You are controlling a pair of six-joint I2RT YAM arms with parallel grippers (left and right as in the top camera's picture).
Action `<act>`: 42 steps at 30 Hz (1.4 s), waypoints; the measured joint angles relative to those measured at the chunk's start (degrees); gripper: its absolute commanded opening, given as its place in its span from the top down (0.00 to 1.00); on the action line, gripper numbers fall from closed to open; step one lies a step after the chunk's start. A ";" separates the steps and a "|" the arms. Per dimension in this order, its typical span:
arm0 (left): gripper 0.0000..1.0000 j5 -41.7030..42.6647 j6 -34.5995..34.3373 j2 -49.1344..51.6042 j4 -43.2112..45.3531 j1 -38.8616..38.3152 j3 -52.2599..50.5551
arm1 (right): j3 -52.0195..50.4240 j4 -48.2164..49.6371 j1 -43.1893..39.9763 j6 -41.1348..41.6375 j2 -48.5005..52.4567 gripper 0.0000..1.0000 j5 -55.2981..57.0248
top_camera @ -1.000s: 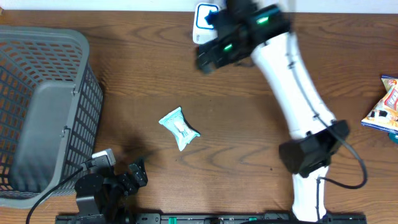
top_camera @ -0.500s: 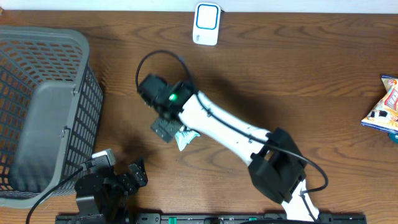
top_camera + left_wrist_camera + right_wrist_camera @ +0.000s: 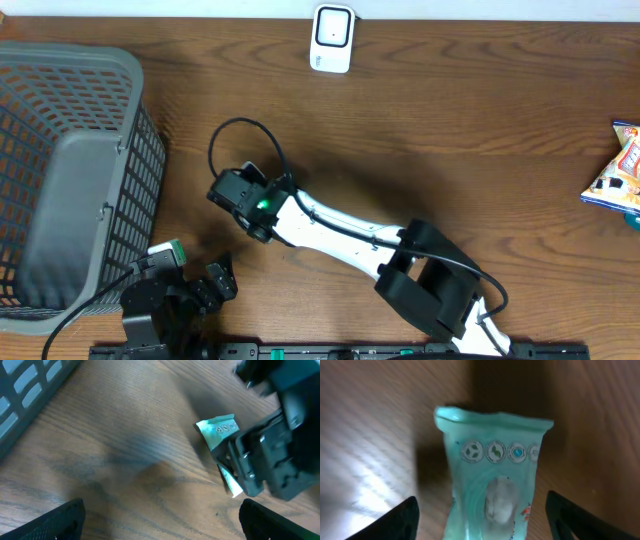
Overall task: Scan the item barcode
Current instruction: 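Move the right gripper toward the mint-green wrapped pack, then grasp the mint-green pack with the right gripper and lift it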
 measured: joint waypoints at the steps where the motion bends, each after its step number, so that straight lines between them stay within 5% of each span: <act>1: 0.02 0.00 0.00 0.00 0.00 0.00 0.00 | -0.96 0.72 0.00 0.50 0.00 0.31 0.61; 12: 0.02 0.00 0.00 0.00 0.02 0.00 0.00 | -5.22 4.55 0.00 4.00 0.81 0.42 7.48; 16: 0.02 0.00 0.00 0.00 0.02 0.00 0.00 | -4.90 4.55 0.35 4.66 2.45 0.33 11.02; 18: 0.02 0.00 0.00 0.00 0.02 0.00 0.00 | -4.44 4.04 0.81 5.07 3.08 0.15 14.03; 20: 0.02 0.00 0.00 0.00 0.00 0.00 0.00 | -3.89 3.13 1.29 5.35 3.56 0.12 17.51; 25: 0.02 0.00 0.00 0.00 0.00 0.00 0.00 | -3.78 2.69 2.84 5.81 4.70 0.33 22.77; 30: 0.02 0.00 0.00 0.00 0.00 0.00 0.00 | -4.09 0.85 2.86 5.73 5.77 0.80 22.82; 34: 0.02 0.00 0.00 0.00 0.00 0.00 0.00 | -4.28 -0.50 2.73 5.73 6.40 0.99 22.62; 42: 0.02 0.00 0.00 0.00 0.00 0.00 0.00 | -2.97 -7.34 2.27 5.49 6.40 0.99 19.93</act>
